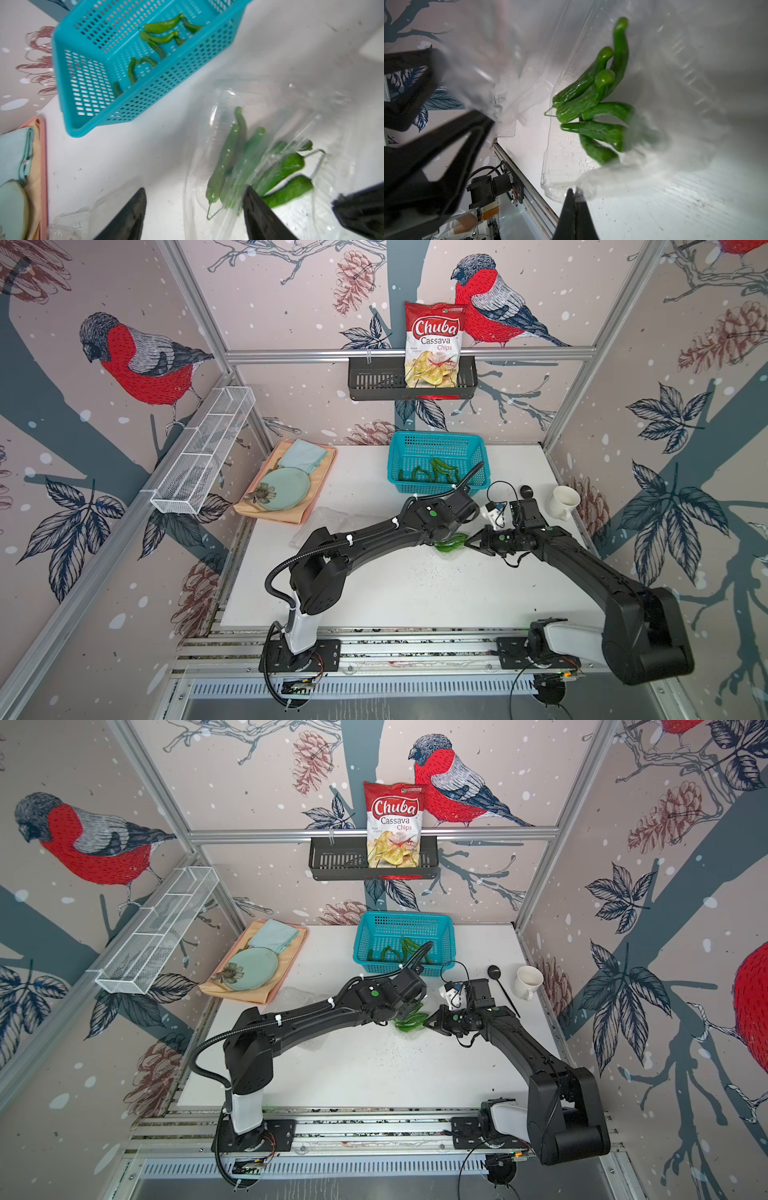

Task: Take small green peppers out of containers
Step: Open the packing box at the center of the board, then pick up the green pepper from the packing box.

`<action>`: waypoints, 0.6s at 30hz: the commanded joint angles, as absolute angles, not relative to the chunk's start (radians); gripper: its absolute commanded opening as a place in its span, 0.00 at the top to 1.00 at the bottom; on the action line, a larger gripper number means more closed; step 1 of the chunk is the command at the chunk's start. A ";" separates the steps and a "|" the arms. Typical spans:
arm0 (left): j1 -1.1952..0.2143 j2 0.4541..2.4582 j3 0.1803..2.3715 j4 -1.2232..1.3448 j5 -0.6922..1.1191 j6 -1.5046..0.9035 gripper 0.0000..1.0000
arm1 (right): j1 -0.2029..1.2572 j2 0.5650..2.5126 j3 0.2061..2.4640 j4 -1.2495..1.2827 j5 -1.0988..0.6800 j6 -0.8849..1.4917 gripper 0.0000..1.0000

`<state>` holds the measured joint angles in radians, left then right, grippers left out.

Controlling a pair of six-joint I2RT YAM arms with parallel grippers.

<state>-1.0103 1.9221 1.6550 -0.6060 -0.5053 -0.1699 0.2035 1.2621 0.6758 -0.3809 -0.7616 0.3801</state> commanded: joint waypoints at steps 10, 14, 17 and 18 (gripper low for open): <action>-0.916 1.835 1.593 -0.628 -0.563 -0.310 0.27 | 0.204 1.258 0.640 -0.423 -0.755 0.332 1.00; -0.875 1.815 1.579 -0.666 -0.492 -0.365 0.17 | 0.201 1.273 0.638 -0.428 -0.724 0.322 1.00; -0.819 1.808 1.585 -0.710 -0.413 -0.425 0.09 | 0.201 1.313 0.644 -0.441 -0.699 0.314 0.95; -0.804 1.803 1.586 -0.716 -0.392 -0.437 0.07 | 0.202 1.324 0.647 -0.443 -0.696 0.314 0.93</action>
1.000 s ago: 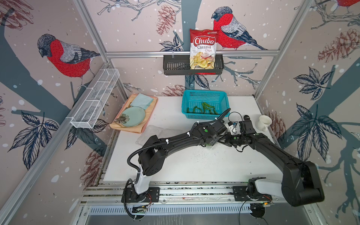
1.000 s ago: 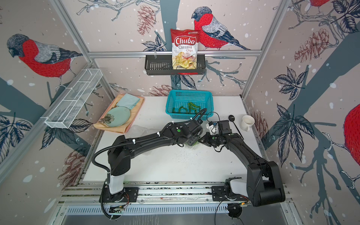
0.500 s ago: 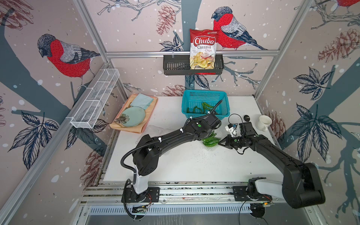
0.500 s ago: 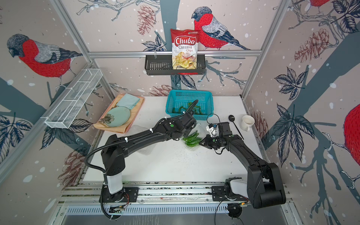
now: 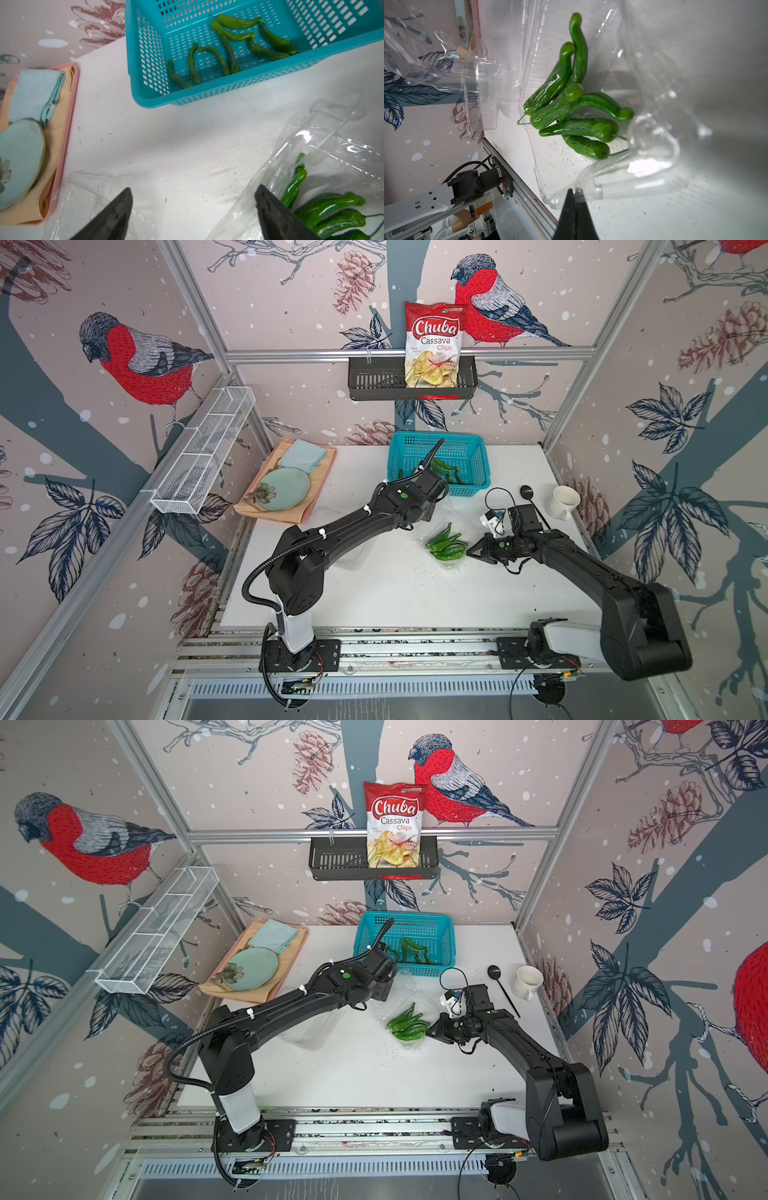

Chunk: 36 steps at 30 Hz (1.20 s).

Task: Take small green peppers out of containers
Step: Pick up the green pepper from the packing box.

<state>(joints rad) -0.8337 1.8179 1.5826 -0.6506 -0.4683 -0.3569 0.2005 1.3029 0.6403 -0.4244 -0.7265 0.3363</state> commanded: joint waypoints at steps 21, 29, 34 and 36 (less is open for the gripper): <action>-0.886 2.004 1.813 -0.885 0.283 -0.224 0.23 | 0.195 1.298 0.678 -0.427 -0.575 0.393 0.34; -0.890 2.046 1.722 -0.849 0.291 -0.177 0.32 | 0.189 1.305 0.684 -0.411 -0.567 0.426 0.34; -0.891 2.060 1.670 -0.812 0.290 -0.153 0.35 | 0.192 1.335 0.695 -0.402 -0.568 0.426 0.33; -0.891 2.072 1.662 -0.803 0.275 -0.143 0.35 | 0.193 1.351 0.701 -0.403 -0.566 0.424 0.33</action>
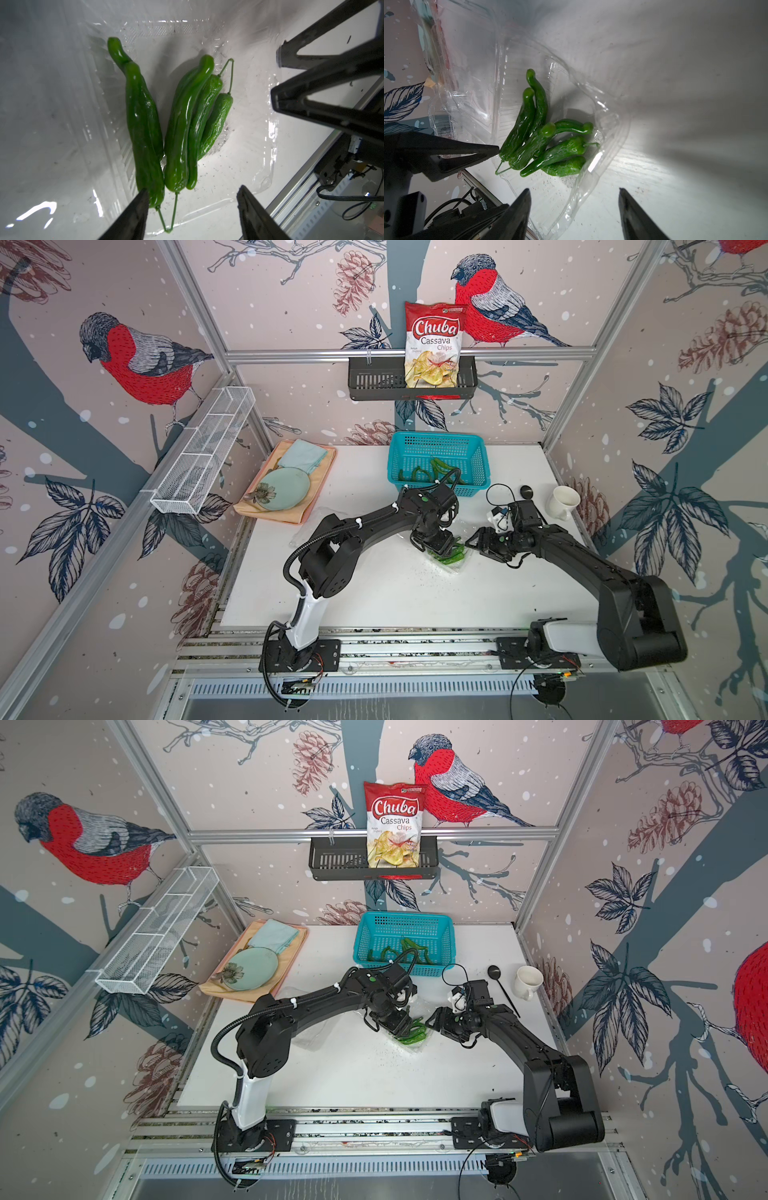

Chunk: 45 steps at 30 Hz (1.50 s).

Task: Take small green peppers out of containers
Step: Pick up the green pepper from the packing box.

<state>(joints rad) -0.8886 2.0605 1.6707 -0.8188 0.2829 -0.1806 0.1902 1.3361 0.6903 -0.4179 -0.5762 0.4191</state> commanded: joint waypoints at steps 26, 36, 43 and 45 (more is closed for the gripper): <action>-0.897 2.179 1.742 -0.739 0.179 -0.183 0.34 | 0.232 1.498 0.742 -0.418 -0.493 0.384 0.34; -0.897 2.162 1.760 -0.730 0.177 -0.198 0.65 | 0.249 1.509 0.736 -0.414 -0.476 0.381 0.34; -0.897 2.119 1.785 -0.762 0.160 -0.187 0.80 | 0.256 1.509 0.735 -0.410 -0.471 0.385 0.35; -0.898 2.104 1.786 -0.769 0.152 -0.186 0.80 | 0.257 1.505 0.733 -0.411 -0.469 0.386 0.35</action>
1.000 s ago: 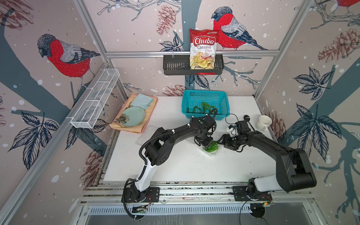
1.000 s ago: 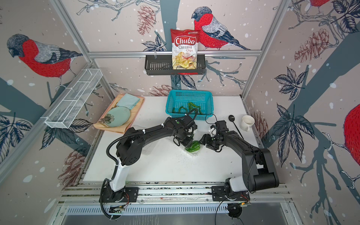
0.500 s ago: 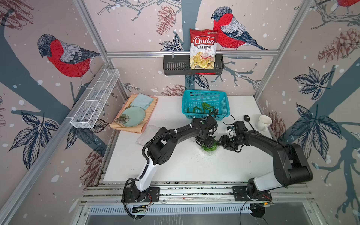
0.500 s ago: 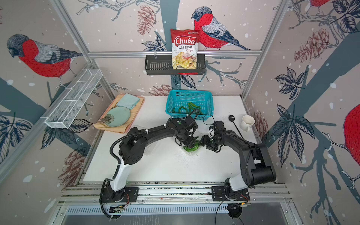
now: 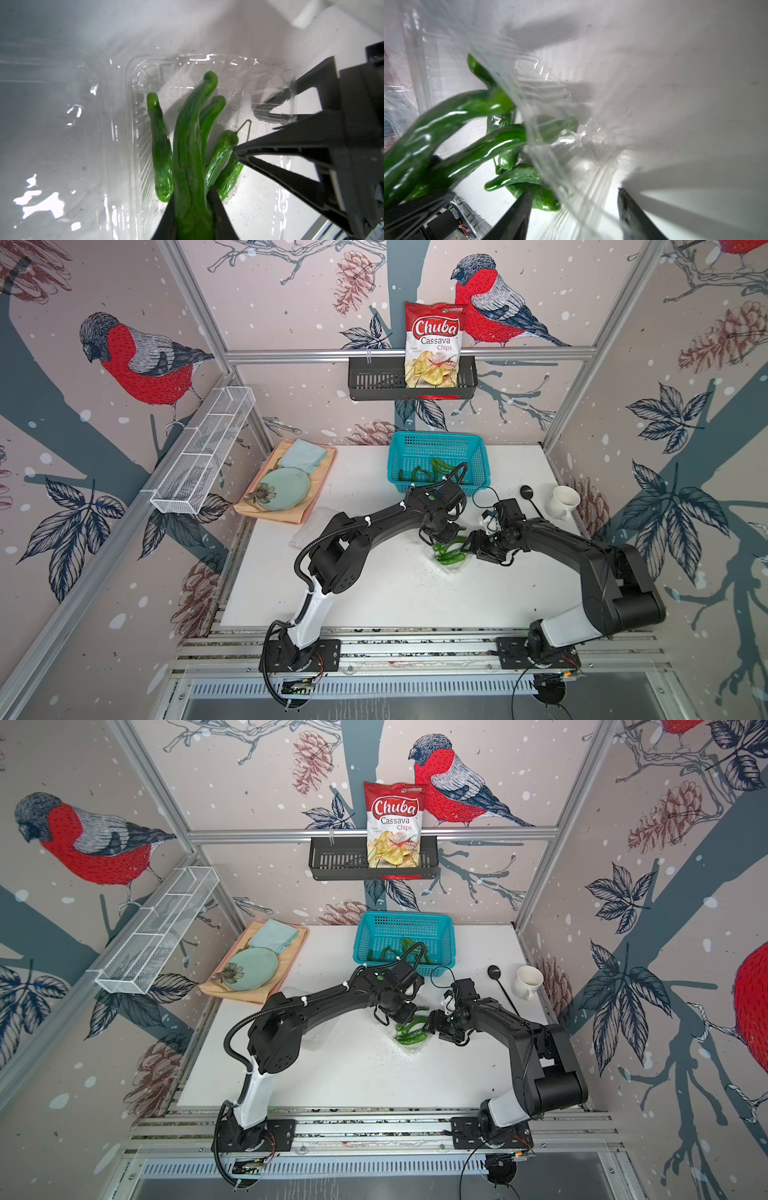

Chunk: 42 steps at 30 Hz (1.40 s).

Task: Take small green peppers out of containers
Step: Pick up the green pepper from the packing box, then place the green pepper in the basket.

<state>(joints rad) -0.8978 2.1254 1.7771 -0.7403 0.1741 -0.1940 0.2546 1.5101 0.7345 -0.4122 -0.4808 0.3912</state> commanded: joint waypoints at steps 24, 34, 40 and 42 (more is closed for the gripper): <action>-0.556 2.383 2.438 -0.646 0.085 -0.396 0.80 | 0.259 1.476 0.777 -0.437 -0.468 0.424 0.35; -0.483 2.553 2.410 -0.506 0.157 -0.428 0.75 | 0.270 1.467 0.778 -0.481 -0.449 0.405 0.35; -0.484 2.533 2.316 -0.501 0.151 -0.413 0.33 | 0.271 1.463 0.775 -0.489 -0.444 0.400 0.35; -0.487 2.504 2.299 -0.510 0.135 -0.402 0.18 | 0.272 1.461 0.777 -0.488 -0.443 0.404 0.35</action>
